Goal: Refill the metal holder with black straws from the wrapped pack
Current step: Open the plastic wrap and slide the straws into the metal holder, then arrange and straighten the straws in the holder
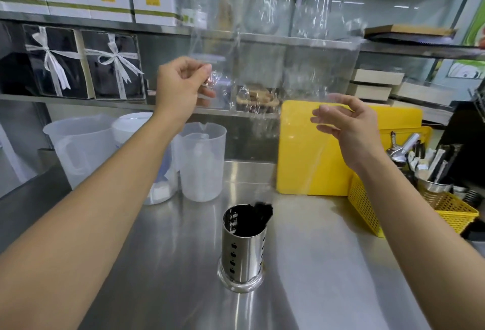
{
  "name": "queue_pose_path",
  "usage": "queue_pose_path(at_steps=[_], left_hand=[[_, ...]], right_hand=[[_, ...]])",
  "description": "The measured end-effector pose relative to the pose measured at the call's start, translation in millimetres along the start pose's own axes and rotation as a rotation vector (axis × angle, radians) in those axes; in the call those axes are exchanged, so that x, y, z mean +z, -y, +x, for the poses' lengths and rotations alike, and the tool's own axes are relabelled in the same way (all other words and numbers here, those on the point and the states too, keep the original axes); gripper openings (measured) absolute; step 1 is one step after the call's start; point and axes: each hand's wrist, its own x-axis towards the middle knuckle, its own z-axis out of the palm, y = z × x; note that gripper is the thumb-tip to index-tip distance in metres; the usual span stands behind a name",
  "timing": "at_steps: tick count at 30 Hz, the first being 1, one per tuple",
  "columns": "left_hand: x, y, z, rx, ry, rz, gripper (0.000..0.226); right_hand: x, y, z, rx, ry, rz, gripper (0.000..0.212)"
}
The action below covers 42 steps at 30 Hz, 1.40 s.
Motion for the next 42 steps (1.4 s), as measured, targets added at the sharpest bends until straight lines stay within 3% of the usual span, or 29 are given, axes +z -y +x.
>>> queue_pose_path(at_steps=[5,11,14,20,26,31,35,37,42], left_hand=[[25,10,-5,-0.095,0.017,-0.05,0.014],[67,55,-30,-0.376,0.176,-0.053,0.005],[95,70,-53,-0.507,0.279,-0.04,0.007],[155,103,-116,-0.642,0.415,0.027,0.032],[193,158,-181,-0.927,0.629,0.114,0.047],[204,185,-231,-1.153,0.592,0.055,0.021],[204,191,-250,-1.199,0.57,0.045,0.008],[203,193,-252,-1.174,0.55,0.093,0.013],[194,183,-245,-0.981,0.639,0.192,0.013]], right_hand=[[-35,-13,-16,0.079,-0.043,0.015,0.034],[-94,-29,-39,0.163,-0.159,-0.034,0.045],[-124,-42,-53,0.218,-0.235,-0.136,0.042],[-200,-78,-90,0.438,-0.444,-0.257,0.035],[-256,-116,-143,0.663,-0.505,-0.389,0.026],[-266,-145,-182,0.803,-0.493,-0.439,0.026],[-268,-165,-201,0.918,-0.473,-0.506,0.033],[-267,-171,-205,0.945,-0.486,-0.547,0.036],[-260,-175,-196,0.889,-0.455,-0.766,0.041]])
